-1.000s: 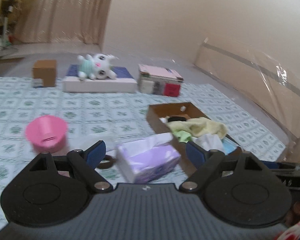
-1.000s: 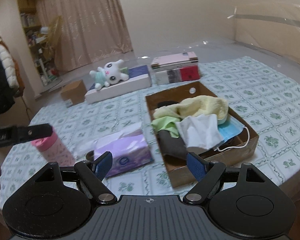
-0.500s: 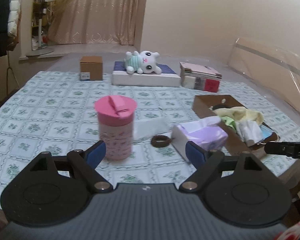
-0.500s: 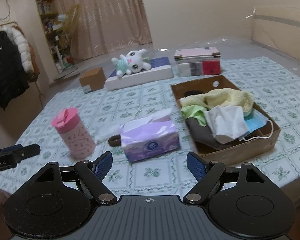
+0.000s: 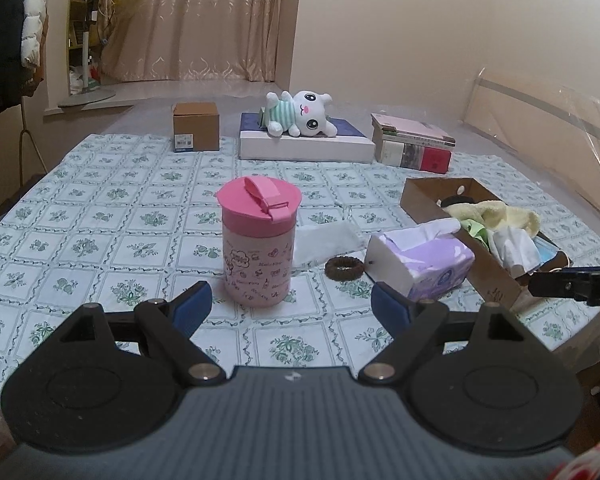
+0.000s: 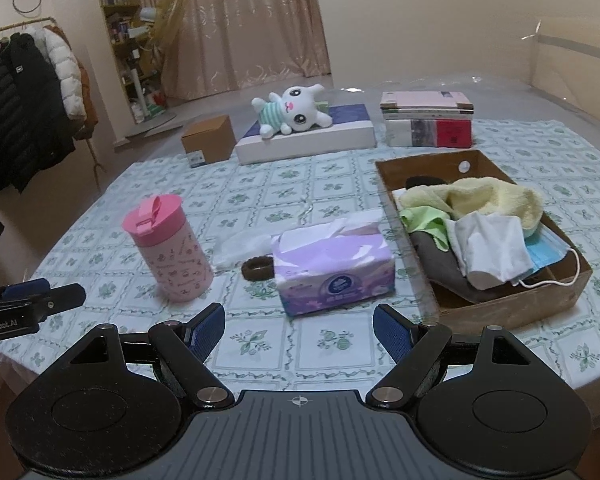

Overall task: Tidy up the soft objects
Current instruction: 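Withdraw both grippers from the box toward the pink cup and hair tie, then grasp the brown hair tie with the right gripper and lift it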

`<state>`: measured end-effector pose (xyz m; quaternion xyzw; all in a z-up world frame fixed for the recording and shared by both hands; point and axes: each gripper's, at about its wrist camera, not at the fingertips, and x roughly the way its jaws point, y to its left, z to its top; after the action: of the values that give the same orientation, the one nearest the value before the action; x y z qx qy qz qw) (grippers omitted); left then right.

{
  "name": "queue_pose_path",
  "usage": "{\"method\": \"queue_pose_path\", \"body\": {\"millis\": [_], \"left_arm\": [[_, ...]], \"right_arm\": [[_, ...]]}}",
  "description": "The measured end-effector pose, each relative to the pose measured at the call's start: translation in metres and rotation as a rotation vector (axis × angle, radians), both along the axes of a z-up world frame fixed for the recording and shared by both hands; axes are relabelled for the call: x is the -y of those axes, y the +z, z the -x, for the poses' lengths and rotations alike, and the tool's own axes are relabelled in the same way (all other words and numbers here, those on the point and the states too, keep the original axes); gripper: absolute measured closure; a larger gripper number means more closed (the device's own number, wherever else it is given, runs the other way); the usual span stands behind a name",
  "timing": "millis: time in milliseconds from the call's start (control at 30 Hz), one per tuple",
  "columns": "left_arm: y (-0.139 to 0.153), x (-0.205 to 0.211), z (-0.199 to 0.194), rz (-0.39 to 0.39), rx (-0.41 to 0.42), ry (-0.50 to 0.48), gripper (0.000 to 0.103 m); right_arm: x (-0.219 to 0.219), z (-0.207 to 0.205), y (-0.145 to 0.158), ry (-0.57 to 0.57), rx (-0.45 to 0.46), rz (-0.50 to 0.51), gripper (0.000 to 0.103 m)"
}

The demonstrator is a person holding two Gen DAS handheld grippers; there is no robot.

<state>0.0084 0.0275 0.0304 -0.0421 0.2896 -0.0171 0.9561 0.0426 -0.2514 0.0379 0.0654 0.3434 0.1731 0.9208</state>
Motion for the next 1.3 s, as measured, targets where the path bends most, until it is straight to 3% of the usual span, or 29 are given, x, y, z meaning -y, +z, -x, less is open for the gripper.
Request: {"method": "queue_pose_path", "body": {"millis": [433,867,1067,1300], "left_arm": [[0.000,-0.008,-0.005,-0.010,0.008,-0.043,0.018],[0.012,-0.064,-0.058,-0.106,0.020,-0.165,0.016],[0.001,-0.089,-0.094,-0.128,-0.017,-0.191,0.015],[-0.021,-0.114,-0.127,-0.121,-0.077,-0.202,0.015]], "right_arm": [[-0.014,-0.009,0.001,0.057,0.017,0.044,0.022],[-0.065,-0.088,-0.011,0.394,0.093,0.258,0.022],[-0.102,-0.138,-0.038,0.579,0.051,0.358,0.022],[-0.145,-0.201,-0.075,0.728,-0.086,0.479,0.023]]}}
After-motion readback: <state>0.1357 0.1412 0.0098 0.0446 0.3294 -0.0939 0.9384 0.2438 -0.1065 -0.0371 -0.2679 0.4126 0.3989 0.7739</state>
